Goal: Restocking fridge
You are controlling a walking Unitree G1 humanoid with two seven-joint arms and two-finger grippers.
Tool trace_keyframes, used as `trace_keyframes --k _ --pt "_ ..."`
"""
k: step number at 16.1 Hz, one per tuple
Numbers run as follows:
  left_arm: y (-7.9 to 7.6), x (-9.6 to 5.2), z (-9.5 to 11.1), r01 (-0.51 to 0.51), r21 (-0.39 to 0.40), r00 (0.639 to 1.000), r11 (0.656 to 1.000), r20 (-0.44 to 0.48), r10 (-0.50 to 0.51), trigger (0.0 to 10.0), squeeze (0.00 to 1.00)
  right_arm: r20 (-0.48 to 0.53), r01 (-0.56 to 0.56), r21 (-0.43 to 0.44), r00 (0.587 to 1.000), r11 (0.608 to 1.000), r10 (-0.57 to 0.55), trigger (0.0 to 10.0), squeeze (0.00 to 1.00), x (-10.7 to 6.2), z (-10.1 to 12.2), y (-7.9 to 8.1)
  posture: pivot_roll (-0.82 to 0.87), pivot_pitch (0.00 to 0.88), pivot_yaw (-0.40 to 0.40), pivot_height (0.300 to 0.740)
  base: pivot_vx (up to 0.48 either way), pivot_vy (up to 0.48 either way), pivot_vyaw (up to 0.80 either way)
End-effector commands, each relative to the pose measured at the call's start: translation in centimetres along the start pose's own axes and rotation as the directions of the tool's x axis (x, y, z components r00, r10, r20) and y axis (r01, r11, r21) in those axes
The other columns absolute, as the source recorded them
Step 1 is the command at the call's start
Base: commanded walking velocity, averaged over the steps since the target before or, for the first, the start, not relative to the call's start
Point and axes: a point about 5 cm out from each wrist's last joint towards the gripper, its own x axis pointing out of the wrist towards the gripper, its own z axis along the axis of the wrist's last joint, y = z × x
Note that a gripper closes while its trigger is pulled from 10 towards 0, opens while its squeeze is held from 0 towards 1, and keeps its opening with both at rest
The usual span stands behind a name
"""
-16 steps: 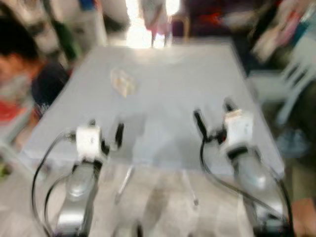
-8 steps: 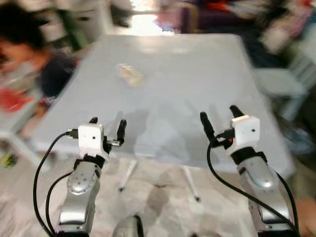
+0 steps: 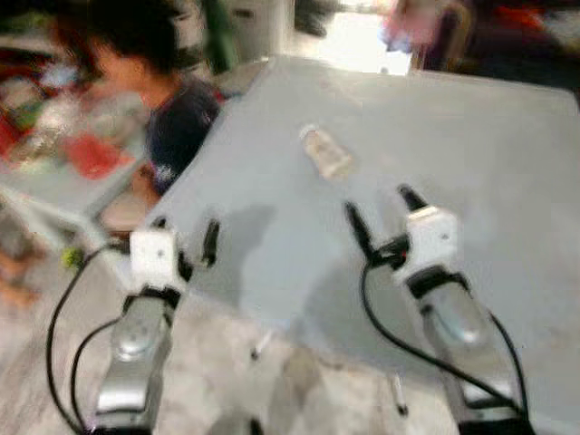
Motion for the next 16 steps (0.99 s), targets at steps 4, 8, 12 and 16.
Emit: trace_keyframes --k 4,8,12,16 --pt "-0.3 0.2 0.3 0.008 -0.008 1.0 1.0 0.016 -0.007 10.0 0.0 -0.006 0.02 -0.019 1.0 1.0 -0.02 10.0 0.0 -0.1 0.0 -0.6 -0.05 0.07 0.08 0.74 0.313 0.0 0.0" --pt "-0.1 0.2 0.4 -0.002 0.003 1.0 1.0 0.017 0.002 10.0 0.0 -0.024 -0.012 -0.025 1.0 1.0 0.012 10.0 0.0 0.3 -0.2 -0.7 -0.05 0.072 0.082 0.74 0.0 0.0 0.0" --pt "-0.1 0.2 0.3 -0.004 0.011 1.0 1.0 0.012 0.004 10.0 0.0 -0.028 -0.007 -0.025 1.0 1.0 0.007 10.0 0.0 0.6 -0.3 -0.8 -0.05 0.07 0.084 0.74 0.0 0.0 0.0" --pt "-0.2 0.3 0.2 0.01 0.016 1.0 1.0 0.002 -0.01 10.0 0.0 -0.068 0.004 -0.024 0.998 1.0 -0.005 10.0 0.0 2.4 -0.1 -2.2 -0.05 0.078 0.092 0.74 0.0 0.0 0.0"
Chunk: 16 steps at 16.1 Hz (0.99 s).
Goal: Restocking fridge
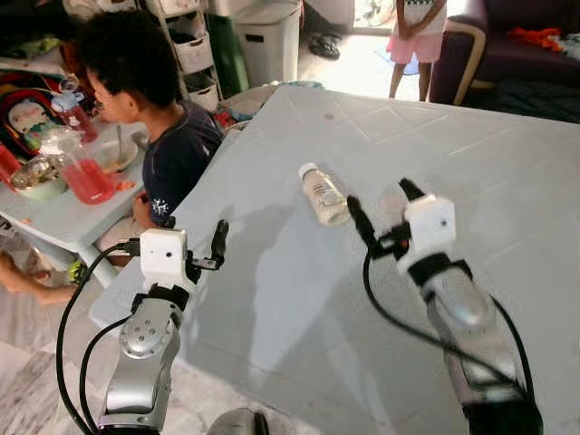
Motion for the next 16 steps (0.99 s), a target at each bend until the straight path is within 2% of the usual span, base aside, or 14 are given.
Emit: trace_keyframes --k 1,3,4,6,7,9,12,14,16 --pt "0.2 0.0 0.0 0.0 0.02 1.0 1.0 -0.013 0.0 10.0 0.0 -0.02 0.0 0.016 1.0 1.0 0.001 10.0 0.0 0.5 0.0 -0.6 -0.05 0.08 0.092 0.74 0.0 0.0 0.0" --pt "0.2 -0.1 0.0 0.012 0.027 1.0 1.0 -0.023 -0.011 10.0 0.0 -0.054 -0.058 -0.005 0.997 0.998 0.058 10.0 0.0 2.7 0.6 -2.3 -0.03 0.094 0.101 0.74 0.0 0.0 0.0" --pt "0.3 -0.1 0.0 0.013 0.03 1.0 0.999 -0.026 -0.012 10.0 0.0 -0.059 -0.062 -0.001 0.996 0.998 0.062 10.0 0.0 3.0 0.7 -2.7 -0.03 0.098 0.102 0.74 0.0 0.0 0.0" --pt "0.4 -0.4 0.0 0.016 0.04 0.999 0.999 -0.036 -0.015 10.0 0.0 -0.071 -0.122 -0.016 0.99 0.992 0.121 10.0 0.0 5.1 1.7 -3.8 -0.01 0.114 0.109 0.74 0.0 0.0 0.0" --pt "0.4 -0.6 0.0 0.023 0.047 0.999 0.999 -0.044 -0.021 10.0 0.0 -0.069 -0.161 0.004 0.985 0.987 0.161 10.0 0.0 6.5 2.6 -4.0 0.0 0.12 0.113 0.74 0.0 0.0 0.0" --pt "0.3 -1.0 -0.1 0.031 0.053 0.998 0.998 -0.055 -0.028 10.0 0.0 -0.072 -0.231 0.032 0.97 0.972 0.233 10.0 0.0 8.3 3.4 -3.3 0.02 0.122 0.117 0.74 0.0 0.0 0.0" --pt "0.5 -0.9 0.1 0.028 0.06 0.998 0.998 -0.06 -0.025 10.0 0.0 -0.089 -0.287 0.125 0.95 0.95 0.299 10.0 0.0 9.1 3.2 -2.0 0.02 0.121 0.116 0.74 0.0 0.0 0.0" --pt "0.5 -0.7 0.2 0.029 0.066 0.998 0.997 -0.065 -0.025 10.0 0.0 -0.11 -0.383 0.173 0.908 0.907 0.404 10.0 0.0 8.8 2.4 -0.6 0.02 0.126 0.119 0.74 0.0 0.0 0.0" --pt "0.4 -0.8 0.1 0.036 0.067 0.997 0.997 -0.073 -0.031 10.0 0.0 -0.208 -0.403 0.197 0.874 0.894 0.439 10.0 0.0 8.3 0.7 0.0 0.02 0.127 0.119 0.74 0.0 0.0 0.0"
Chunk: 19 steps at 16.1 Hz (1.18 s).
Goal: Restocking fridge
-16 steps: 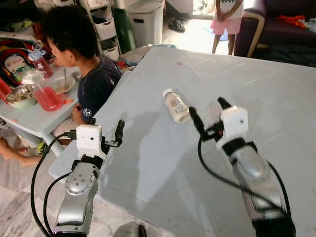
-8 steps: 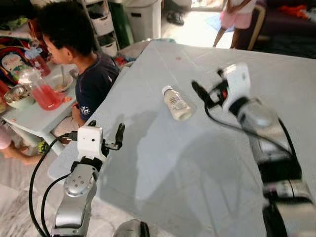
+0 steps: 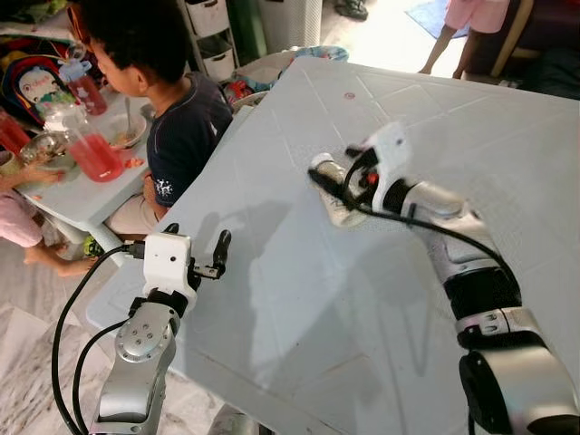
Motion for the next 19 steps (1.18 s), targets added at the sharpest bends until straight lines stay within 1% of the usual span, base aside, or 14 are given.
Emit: trace_keyframes --k 1,2,3,4,6,9,11,12,14,17,19 --pt "0.3 -0.2 0.0 -0.003 0.023 1.0 1.0 -0.013 0.003 10.0 0.0 -0.113 -0.059 0.058 0.991 0.997 0.066 8.3 0.0 -0.2 -1.9 0.8 0.01 0.125 0.119 0.74 0.0 0.0 0.0" --pt "0.2 -0.2 -0.1 -0.002 0.023 1.0 1.0 -0.018 0.002 10.0 0.0 -0.142 -0.061 0.067 0.987 0.996 0.07 4.5 0.0 -0.4 -2.4 0.9 0.01 0.125 0.119 0.74 0.0 0.0 0.0" --pt "0.2 -0.1 -0.1 -0.001 0.022 1.0 1.0 -0.017 0.001 10.0 0.0 -0.177 -0.026 0.03 0.984 0.999 0.03 0.0 0.0 -0.7 -3.0 0.6 0.01 0.123 0.117 0.74 0.0 0.0 0.0" --pt "0.1 0.0 -0.1 0.0 0.021 1.0 1.0 -0.017 0.0 10.0 0.0 -0.197 -0.019 0.01 0.98 1.0 0.021 0.0 0.0 -1.0 -3.4 0.7 0.0 0.122 0.116 0.74 0.0 0.0 0.0" --pt "0.0 0.1 -0.2 0.001 0.021 1.0 1.0 -0.023 -0.001 10.0 0.0 -0.235 -0.031 -0.023 0.972 0.999 0.025 0.0 0.0 -1.8 -4.5 1.4 0.0 0.12 0.114 0.74 0.0 0.0 0.0" --pt "-0.4 0.2 -0.5 0.016 0.02 0.999 1.0 -0.037 -0.015 10.0 0.0 -0.271 -0.097 0.008 0.958 0.995 0.095 0.0 0.0 -2.9 -6.1 3.5 -0.01 0.118 0.115 0.74 0.0 0.0 0.0" --pt "-0.3 0.2 -0.5 0.015 0.025 0.999 1.0 -0.04 -0.013 10.0 0.0 -0.292 -0.183 0.026 0.939 0.983 0.183 0.1 0.0 -4.3 -7.1 5.2 -0.01 0.114 0.109 0.74 0.0 0.0 0.0" --pt "-0.2 0.2 -0.5 0.012 0.026 0.999 1.0 -0.041 -0.011 10.0 0.0 -0.299 -0.199 0.033 0.933 0.98 0.199 0.1 0.0 -4.8 -7.3 5.6 -0.01 0.114 0.108 0.74 0.0 0.0 0.0" --pt "0.0 0.3 -0.6 0.004 0.03 0.999 1.0 -0.044 -0.003 10.0 0.0 -0.338 -0.242 0.042 0.91 0.969 0.241 0.0 0.0 -7.6 -8.0 6.6 -0.01 0.11 0.103 0.74 0.0 0.0 0.0" --pt "-0.3 0.3 -0.7 0.008 0.028 0.999 1.0 -0.047 -0.007 10.0 0.0 -0.371 -0.303 0.052 0.879 0.952 0.3 0.0 0.0 -10.3 -8.1 7.4 -0.02 0.108 0.1 0.74 0.0 0.0 0.0" --pt "-0.3 0.4 -0.8 0.013 0.027 0.999 1.0 -0.051 -0.011 10.0 0.0 -0.403 -0.352 0.013 0.855 0.936 0.327 0.0 0.0 -11.9 -7.9 7.6 -0.03 0.109 0.102 0.74 0.0 0.0 0.0"
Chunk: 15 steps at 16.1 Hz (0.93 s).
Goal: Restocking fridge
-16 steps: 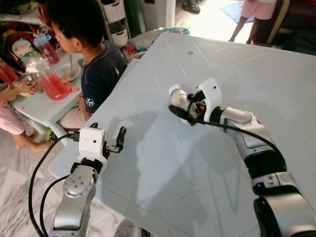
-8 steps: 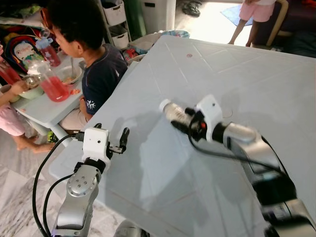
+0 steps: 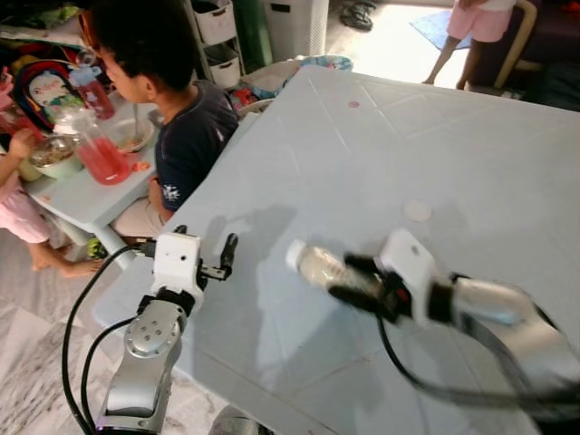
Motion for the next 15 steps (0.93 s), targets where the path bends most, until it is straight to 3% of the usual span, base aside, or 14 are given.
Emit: trace_keyframes --k 1,2,3,6,10,11,14,15 --pt "0.3 -0.1 -0.4 -0.006 0.009 1.0 1.0 -0.024 0.006 10.0 0.0 -0.132 -0.073 0.056 0.988 0.996 0.08 0.0 0.0 -0.2 -2.5 1.3 -0.03 0.108 0.102 0.74 0.0 0.0 0.0" --pt "0.1 0.0 -0.6 0.012 -0.006 0.999 1.0 -0.036 -0.012 10.0 0.0 -0.161 -0.039 -0.045 0.986 0.998 0.031 10.0 0.0 -0.7 -2.2 0.7 -0.04 0.106 0.105 0.74 0.0 0.0 0.0" --pt "-0.1 0.3 -0.6 0.04 -0.024 0.998 0.999 -0.045 -0.041 10.0 0.0 -0.154 0.008 -0.154 0.988 0.988 -0.032 10.0 0.0 -0.9 -1.3 -0.4 -0.04 0.104 0.106 0.74 0.0 0.0 0.0" --pt "-0.3 0.6 -0.6 0.066 -0.047 0.996 0.997 -0.056 -0.069 10.0 0.0 -0.139 0.033 -0.203 0.988 0.979 -0.062 10.0 0.0 -0.7 0.0 -1.6 -0.05 0.099 0.104 0.74 0.0 0.0 0.0" --pt "-1.1 0.4 -1.0 0.115 -0.115 0.988 0.987 -0.092 -0.126 10.0 0.0 -0.303 -0.151 -0.225 0.95 0.963 0.079 10.0 0.0 -1.0 -2.4 -1.2 -0.04 0.102 0.086 0.74 0.0 0.0 0.0" --pt "-1.5 0.2 -1.3 0.122 -0.121 0.986 0.985 -0.1 -0.135 10.0 0.0 -0.37 -0.223 -0.232 0.921 0.947 0.126 10.0 0.0 -1.2 -3.4 -1.1 -0.04 0.103 0.077 0.74 0.0 0.0 0.0" --pt "-1.8 0.1 -1.3 0.133 -0.127 0.984 0.983 -0.105 -0.147 10.0 0.0 -0.437 -0.309 -0.228 0.88 0.924 0.186 10.0 0.0 -1.4 -4.6 -0.9 -0.04 0.103 0.071 0.74 0.0 0.0 0.0" --pt "-1.8 0.2 -1.3 0.138 -0.128 0.983 0.982 -0.105 -0.151 10.0 0.0 -0.427 -0.301 -0.226 0.886 0.926 0.184 10.0 0.0 -1.1 -4.8 -1.0 -0.04 0.104 0.069 0.74 0.0 0.0 0.0"
